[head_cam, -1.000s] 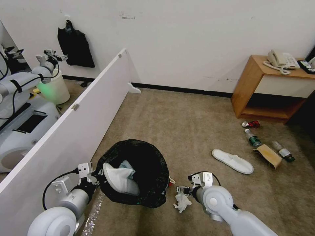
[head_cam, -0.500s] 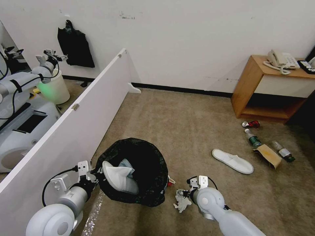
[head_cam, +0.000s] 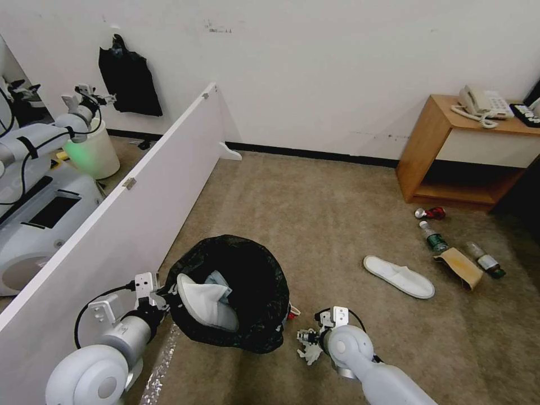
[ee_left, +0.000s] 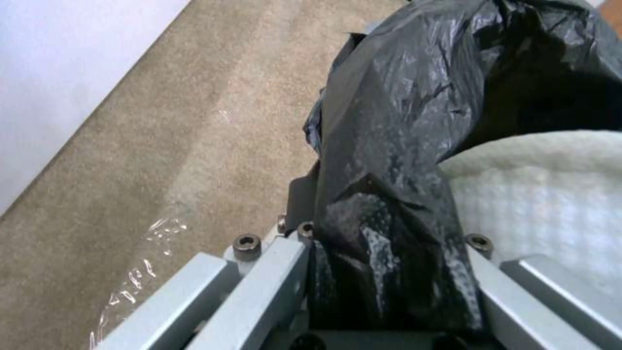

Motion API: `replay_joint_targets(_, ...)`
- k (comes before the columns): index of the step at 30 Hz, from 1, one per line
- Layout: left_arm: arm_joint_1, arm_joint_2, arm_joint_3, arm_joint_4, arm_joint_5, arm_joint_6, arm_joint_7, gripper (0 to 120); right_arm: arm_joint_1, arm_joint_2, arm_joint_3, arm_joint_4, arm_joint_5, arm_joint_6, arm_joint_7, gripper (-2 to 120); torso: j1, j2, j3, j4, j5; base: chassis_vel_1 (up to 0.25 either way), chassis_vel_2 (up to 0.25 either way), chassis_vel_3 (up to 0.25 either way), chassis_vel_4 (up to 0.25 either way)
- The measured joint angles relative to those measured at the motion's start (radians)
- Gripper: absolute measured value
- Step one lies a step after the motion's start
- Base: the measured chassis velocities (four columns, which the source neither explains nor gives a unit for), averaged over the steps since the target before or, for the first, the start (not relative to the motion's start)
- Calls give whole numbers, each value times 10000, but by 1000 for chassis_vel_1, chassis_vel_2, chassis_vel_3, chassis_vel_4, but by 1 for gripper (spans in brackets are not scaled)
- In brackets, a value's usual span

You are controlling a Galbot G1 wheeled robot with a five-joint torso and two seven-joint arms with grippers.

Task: Pick up the trash bin, then pick up the garbage from the floor and place it into the trash bin.

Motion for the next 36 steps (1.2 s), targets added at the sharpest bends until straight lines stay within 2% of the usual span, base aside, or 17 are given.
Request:
replay_joint_targets(17,57,-87,-36,18,62,-5,-2,4,-101,447,314,-829,-740,83,-414,100,0,1,-2,4,1,0,0,0,0)
replay_joint_targets(31,145,-325,42,-50,302,-56,48,4,-612,-229,991,-709,-1053,149,-546,100,0,1,-1,-1,0,0,0,0,0)
replay_joint_targets(36,215,-341,14,-106,329,-77,64,4,-705,-249,1063,-700,-1161,149,-587,100,0,1,-1,1,1,0,0,0,0)
